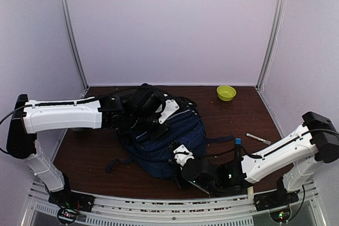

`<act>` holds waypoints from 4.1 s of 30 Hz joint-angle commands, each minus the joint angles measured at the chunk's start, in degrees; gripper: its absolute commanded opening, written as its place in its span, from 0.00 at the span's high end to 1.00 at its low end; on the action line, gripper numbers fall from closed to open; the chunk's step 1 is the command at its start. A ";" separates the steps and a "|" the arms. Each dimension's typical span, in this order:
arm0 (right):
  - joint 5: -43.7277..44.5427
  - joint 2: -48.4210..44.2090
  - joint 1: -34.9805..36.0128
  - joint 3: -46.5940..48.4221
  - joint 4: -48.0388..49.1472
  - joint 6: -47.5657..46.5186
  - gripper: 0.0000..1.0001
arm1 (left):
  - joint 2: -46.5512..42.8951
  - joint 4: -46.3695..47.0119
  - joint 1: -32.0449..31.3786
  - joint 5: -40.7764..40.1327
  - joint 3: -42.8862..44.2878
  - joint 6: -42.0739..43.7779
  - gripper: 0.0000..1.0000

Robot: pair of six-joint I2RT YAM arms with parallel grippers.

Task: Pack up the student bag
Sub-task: Pick up the largest pocket of the bag from the student bag, then zip the student bag into the largest pocket of the bag, then hold the largest pocket of the student bag, then zip the student bag into the largest pocket of the bag.

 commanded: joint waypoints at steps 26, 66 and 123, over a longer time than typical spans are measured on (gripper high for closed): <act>5.02 -8.72 -3.16 0.69 -16.16 4.65 1.00 | -2.14 5.70 1.66 -3.45 1.39 -0.24 1.00; -20.05 -14.32 -10.17 4.88 -15.33 -13.88 1.00 | -17.80 14.12 -5.54 16.91 -23.85 9.63 0.46; -42.33 -10.68 -28.70 3.12 -26.80 -16.65 1.00 | -22.32 20.39 -6.43 6.33 -35.30 8.84 1.00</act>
